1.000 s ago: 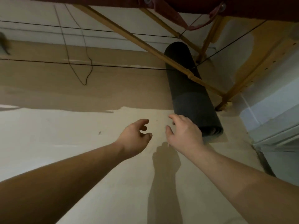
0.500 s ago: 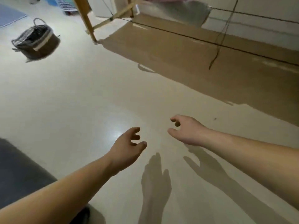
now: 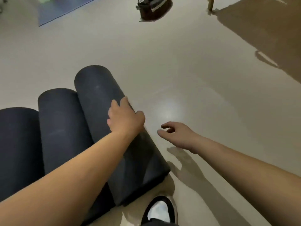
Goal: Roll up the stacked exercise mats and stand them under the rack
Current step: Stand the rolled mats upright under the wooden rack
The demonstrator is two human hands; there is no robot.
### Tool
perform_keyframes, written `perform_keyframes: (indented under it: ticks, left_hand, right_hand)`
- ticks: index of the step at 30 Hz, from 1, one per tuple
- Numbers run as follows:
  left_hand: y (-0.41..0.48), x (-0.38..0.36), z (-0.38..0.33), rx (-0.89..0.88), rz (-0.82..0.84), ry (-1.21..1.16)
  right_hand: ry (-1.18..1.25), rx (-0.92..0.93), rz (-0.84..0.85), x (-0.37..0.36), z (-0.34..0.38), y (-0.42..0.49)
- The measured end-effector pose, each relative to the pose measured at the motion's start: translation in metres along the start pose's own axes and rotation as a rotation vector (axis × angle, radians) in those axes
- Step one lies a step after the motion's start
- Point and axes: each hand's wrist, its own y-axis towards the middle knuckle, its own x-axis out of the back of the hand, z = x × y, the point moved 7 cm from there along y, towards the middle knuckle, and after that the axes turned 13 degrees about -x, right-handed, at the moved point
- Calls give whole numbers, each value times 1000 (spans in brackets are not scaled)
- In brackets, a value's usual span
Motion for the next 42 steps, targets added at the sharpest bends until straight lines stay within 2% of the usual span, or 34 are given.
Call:
perform_keyframes:
  ticks: [3,5,8,11,13,17,19,22,25,27,30,32,35,39,42]
  left_hand:
    - [-10,-4,66,364,130,-62]
    - [-20,-13,86,479,150,-106]
    - [-23,-20,84,406,131,-46]
    - [-18,-5,84,203,-56,-107]
    - [-16,5,95,127,-150,-215]
    - [-19,-13,104,332,-30,-357]
    - [-16,-22,89,325,-6,-373]
    - [-12,-27,71,245,-64,-385]
    - [-14,-43,72,223,-71,-595]
    - [-20,-52,80,301,-63,-727]
    - [-38,-73,79,542,116,-915]
    - [-47,-88,65,609,232,-1043]
    - [-43,-90,28,531,280,-1039]
    - [-45,-93,-27,361,404,-926]
    - [-44,-102,-73,157,458,-839]
  right_hand:
    - [-9,1,121,-36,11,4]
    - [-9,-3,185,-53,10,5]
    - [-2,29,170,-57,8,11]
    - [-7,38,64,-30,12,15]
    - [26,33,86,-17,14,15]
    - [67,18,157,-9,11,14]
    - [53,36,115,-6,15,15]
    - [-48,86,-30,14,18,25]
    - [-2,20,-29,45,13,26]
    - [-20,-14,-13,55,5,27]
    - [-15,-14,-13,52,-1,24]
    - [61,-24,21,53,-3,17]
    - [150,-66,31,75,-19,12]
    - [82,-211,20,118,-66,-2]
    - [128,-140,-147,158,-76,-18]
